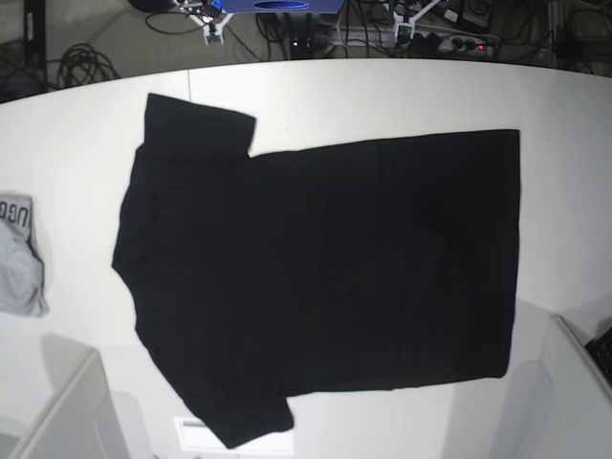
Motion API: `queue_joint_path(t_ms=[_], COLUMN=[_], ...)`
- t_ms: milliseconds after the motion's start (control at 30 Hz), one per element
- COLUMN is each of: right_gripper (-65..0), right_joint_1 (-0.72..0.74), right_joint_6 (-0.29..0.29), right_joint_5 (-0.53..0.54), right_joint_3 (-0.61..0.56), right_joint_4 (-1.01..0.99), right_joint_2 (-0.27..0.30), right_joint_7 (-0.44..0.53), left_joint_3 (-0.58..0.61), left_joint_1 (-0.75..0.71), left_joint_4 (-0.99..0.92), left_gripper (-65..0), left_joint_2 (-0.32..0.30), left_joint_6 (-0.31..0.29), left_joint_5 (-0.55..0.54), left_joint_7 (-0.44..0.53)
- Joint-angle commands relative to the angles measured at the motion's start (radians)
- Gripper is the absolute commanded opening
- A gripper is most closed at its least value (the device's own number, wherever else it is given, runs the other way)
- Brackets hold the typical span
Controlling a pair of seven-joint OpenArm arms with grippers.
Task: Fold the T-shirt properly
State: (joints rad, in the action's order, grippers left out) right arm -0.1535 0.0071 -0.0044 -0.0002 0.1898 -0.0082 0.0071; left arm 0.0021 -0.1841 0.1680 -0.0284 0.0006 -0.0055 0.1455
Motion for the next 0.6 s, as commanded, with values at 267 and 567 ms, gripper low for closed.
queue_joint_path(t_ms=[267, 567], right_gripper=[-65.0, -65.0], right_joint_1=[-0.008, -0.011], right_joint_6=[-0.006, -0.006], right_joint_5=[0.001, -0.001], right_joint_3=[-0.004, -0.004], right_joint_4=[-0.003, -0.002], right_joint_2=[0.003, 0.003], right_joint_7=[-0.008, -0.034], left_joint_3=[0.006, 0.008], left_joint_1=[-0.007, -0.015], left_joint_4=[-0.006, -0.006], left_gripper=[-65.0, -65.0], left_joint_2=[-0.003, -0.003], left_joint_6=[0.005, 0.005], left_joint_5=[0.0, 0.0], left_joint_7=[-0.007, -0.001])
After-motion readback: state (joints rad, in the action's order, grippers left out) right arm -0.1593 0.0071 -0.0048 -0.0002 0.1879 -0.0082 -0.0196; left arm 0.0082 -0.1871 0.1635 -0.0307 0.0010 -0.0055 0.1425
